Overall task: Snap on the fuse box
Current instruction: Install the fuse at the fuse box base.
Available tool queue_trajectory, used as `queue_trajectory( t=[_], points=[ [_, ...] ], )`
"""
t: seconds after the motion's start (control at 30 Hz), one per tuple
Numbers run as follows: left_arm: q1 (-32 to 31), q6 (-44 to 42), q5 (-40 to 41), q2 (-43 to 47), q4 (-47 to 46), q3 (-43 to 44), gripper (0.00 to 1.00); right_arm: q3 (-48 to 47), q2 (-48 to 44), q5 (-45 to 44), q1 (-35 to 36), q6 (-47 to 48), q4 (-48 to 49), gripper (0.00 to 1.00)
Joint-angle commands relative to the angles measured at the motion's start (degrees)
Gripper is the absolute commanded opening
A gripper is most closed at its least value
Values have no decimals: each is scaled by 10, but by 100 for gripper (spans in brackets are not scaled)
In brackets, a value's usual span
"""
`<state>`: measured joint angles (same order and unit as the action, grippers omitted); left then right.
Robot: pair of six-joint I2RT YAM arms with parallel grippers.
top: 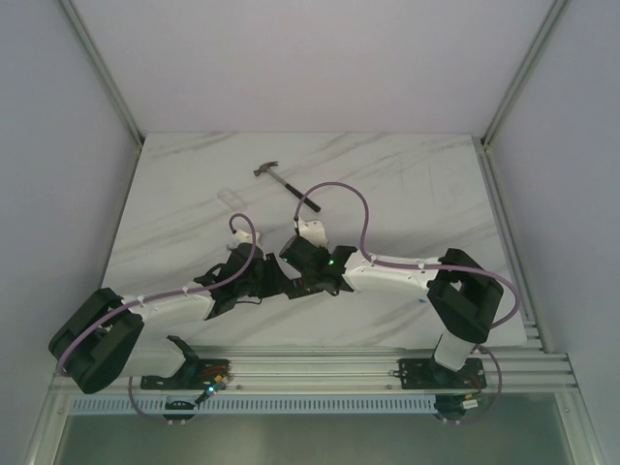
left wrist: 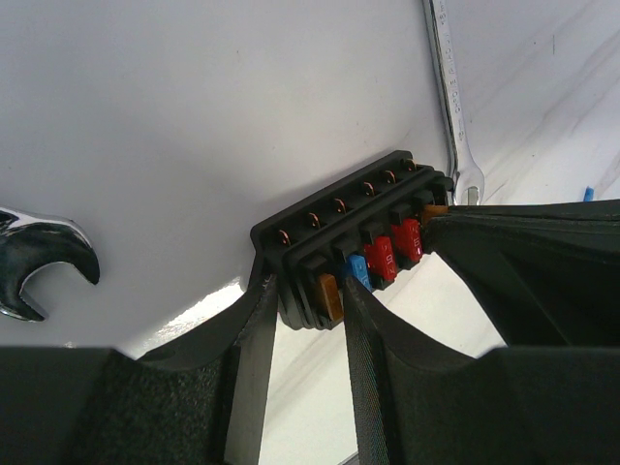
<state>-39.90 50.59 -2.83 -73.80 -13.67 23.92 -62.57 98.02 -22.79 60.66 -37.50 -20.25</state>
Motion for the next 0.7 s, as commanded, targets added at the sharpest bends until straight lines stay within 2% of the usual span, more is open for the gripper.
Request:
queue_trajectory(
  t=[0.0,0.67],
  points=[
    [3,5,-3,1,-2,-5,43,-19,20,-17,3,8,-41,0],
    [3,9,1,11,-2,-15,42,-31,67,24,-9,18,-120,0]
  ],
)
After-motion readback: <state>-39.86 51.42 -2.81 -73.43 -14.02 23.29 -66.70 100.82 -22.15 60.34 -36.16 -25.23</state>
